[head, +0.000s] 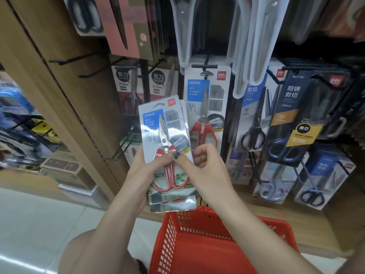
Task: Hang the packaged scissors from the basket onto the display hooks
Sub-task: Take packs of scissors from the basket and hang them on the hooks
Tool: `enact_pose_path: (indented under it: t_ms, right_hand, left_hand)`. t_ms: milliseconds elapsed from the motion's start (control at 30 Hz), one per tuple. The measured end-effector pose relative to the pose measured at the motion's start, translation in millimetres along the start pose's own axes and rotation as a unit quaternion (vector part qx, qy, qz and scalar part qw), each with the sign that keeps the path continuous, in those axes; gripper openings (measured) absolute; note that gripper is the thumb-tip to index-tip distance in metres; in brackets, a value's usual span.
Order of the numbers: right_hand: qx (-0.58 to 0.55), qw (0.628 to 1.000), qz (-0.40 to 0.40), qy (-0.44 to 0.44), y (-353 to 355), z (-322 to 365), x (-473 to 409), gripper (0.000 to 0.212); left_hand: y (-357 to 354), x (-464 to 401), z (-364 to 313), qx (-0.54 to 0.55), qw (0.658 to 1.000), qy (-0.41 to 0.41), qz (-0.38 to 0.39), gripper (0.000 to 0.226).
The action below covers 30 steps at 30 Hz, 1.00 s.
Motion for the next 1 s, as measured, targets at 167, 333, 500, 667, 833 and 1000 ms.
enact_pose_path:
  t_ms: [167,333,500,667,833,1000]
  right_hand:
    - [-0.02,1.0,-0.005,0.013,-1,1,-5,0.045]
    - [-0.03,0.999,-0.009,0.028,-4,0,-3,0.021]
    - [-0.061,0.998,0.001,0.025,-6,-3,0,0.014]
    - [-0.052,0.996,0.019,0.071,-1,9,1,0.011]
    - [-0.073,0.991,0.001,0.109,3,10,4,0.026]
    - [-0.058,0.987,-0.046,0.146,15,-2,19,0.028]
  left_hand:
    - [-1,0,4,0.015,0.999,0.025,-0.025,0.042]
    - [-1,-2,6,0.07,0.993,0.07,-0.059,0.053]
    - [7,-4,3,-0.017,0.996,-0.013,-0.091,0.027]
    - [10,-3,-3,-0.068,0.991,-0.068,-0.097,0.035]
    - [17,-5,-4,-0.076,0.985,-0.072,-0.133,0.03]
    - [28,-5,-10,-0.073,0.979,-0.092,-0.168,0.019]
Point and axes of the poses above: each hand's wrist, its own x-axis away from the middle knuckle, its own y-axis out of the back of the hand, z = x × y, the point moved 4 cm from there along -x, towards the middle knuckle, and after that the axes turned 14 degrees about x, right-handed, at the moved point
